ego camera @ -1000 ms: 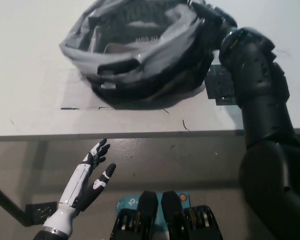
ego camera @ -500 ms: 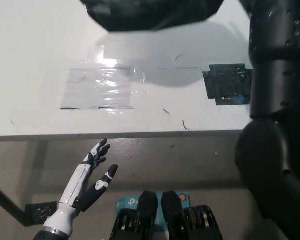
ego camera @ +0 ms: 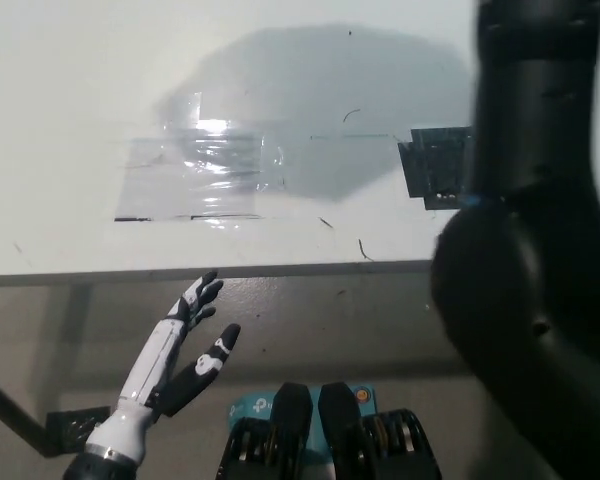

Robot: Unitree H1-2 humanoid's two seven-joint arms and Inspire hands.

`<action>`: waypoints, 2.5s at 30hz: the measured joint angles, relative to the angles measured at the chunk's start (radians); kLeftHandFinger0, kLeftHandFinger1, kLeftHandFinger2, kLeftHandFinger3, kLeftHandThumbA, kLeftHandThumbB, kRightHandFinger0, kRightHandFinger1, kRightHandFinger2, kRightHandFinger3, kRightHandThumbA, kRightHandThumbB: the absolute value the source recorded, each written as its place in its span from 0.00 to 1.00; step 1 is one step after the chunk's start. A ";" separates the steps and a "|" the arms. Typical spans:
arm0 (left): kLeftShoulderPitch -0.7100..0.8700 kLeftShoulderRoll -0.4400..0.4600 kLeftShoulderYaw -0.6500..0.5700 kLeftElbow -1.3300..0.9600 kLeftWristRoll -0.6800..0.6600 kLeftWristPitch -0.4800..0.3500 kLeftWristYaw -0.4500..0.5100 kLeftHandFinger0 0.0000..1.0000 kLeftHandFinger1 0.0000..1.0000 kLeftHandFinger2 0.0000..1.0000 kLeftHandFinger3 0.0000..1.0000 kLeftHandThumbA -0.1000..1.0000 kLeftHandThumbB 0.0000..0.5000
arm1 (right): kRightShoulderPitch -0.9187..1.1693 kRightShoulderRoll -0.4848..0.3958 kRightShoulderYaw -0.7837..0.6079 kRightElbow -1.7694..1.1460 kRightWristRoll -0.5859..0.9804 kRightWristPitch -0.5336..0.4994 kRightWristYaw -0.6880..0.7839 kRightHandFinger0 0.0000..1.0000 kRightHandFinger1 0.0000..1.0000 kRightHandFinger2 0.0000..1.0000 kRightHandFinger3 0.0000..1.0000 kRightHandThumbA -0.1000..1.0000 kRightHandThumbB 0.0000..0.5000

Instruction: Use the right hand to pick up a small rectangular container and put it into a plastic bag and lift the bag

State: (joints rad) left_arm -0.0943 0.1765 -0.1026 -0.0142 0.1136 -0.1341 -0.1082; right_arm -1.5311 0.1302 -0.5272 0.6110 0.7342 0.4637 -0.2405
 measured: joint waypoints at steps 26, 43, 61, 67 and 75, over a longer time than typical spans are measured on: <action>-0.024 0.025 -0.018 -0.033 0.043 0.001 -0.004 1.00 1.00 1.00 1.00 0.58 0.38 | -0.046 0.049 0.113 0.016 0.051 0.008 -0.018 0.00 0.34 0.71 0.97 0.37 0.00; -0.024 0.025 -0.019 -0.034 0.051 0.001 -0.010 0.98 1.00 1.00 1.00 0.53 0.37 | 0.060 0.031 0.141 0.396 -0.026 -0.091 0.029 0.36 0.63 0.99 1.00 0.51 0.05; -0.022 0.024 -0.020 -0.034 0.055 0.000 -0.015 1.00 1.00 1.00 1.00 0.52 0.37 | 0.191 -0.098 0.672 0.757 -0.388 -0.205 0.262 1.00 1.00 1.00 1.00 0.85 0.80; -0.015 0.024 -0.021 -0.035 0.055 0.000 -0.016 0.99 1.00 1.00 1.00 0.50 0.39 | 0.166 -0.144 0.777 0.748 -0.501 -0.245 0.274 1.00 1.00 1.00 1.00 0.93 0.79; -0.011 0.024 -0.025 -0.035 0.055 0.000 -0.016 0.95 1.00 1.00 1.00 0.47 0.37 | 0.064 -0.202 0.811 0.667 -0.613 -0.279 0.252 1.00 1.00 1.00 1.00 0.97 0.93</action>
State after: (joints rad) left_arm -0.1053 0.2004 -0.1278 -0.0491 0.1689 -0.1344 -0.1247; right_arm -1.4673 -0.0716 0.2834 1.2776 0.1215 0.1843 0.0119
